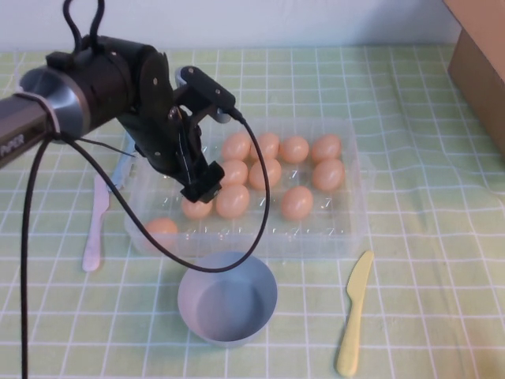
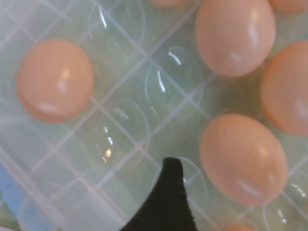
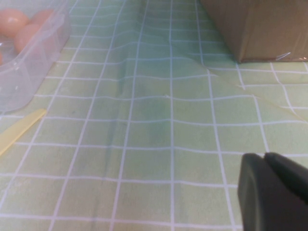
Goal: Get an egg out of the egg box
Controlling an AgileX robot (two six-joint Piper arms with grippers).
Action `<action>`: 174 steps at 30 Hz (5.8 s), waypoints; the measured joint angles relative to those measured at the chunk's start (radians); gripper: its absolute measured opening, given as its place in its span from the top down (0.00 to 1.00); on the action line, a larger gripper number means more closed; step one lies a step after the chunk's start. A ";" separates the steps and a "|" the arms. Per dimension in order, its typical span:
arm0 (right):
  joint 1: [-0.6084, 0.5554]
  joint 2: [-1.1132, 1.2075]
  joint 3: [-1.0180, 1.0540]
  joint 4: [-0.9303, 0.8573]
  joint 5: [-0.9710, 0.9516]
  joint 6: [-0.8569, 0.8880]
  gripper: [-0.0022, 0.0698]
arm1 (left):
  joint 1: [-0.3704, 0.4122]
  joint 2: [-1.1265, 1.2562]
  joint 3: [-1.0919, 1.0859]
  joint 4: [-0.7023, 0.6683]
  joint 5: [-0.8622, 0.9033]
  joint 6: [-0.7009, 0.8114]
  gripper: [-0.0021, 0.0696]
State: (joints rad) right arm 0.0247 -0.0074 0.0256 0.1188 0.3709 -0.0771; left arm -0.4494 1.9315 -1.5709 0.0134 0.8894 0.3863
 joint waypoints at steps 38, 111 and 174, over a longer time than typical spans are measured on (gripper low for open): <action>0.000 0.000 0.000 0.000 0.000 0.000 0.99 | 0.000 0.139 -0.021 0.057 -0.039 0.003 0.44; 0.000 0.000 0.000 0.000 0.000 0.000 0.99 | -0.327 -0.057 0.252 0.091 0.157 -0.172 0.43; 0.000 0.000 0.000 0.000 0.000 0.000 0.99 | -0.238 -1.316 1.322 0.107 -1.023 -0.396 0.97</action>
State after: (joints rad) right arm 0.0247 -0.0074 0.0256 0.1188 0.3709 -0.0771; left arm -0.6872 0.6151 -0.2487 0.1208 -0.1336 -0.0092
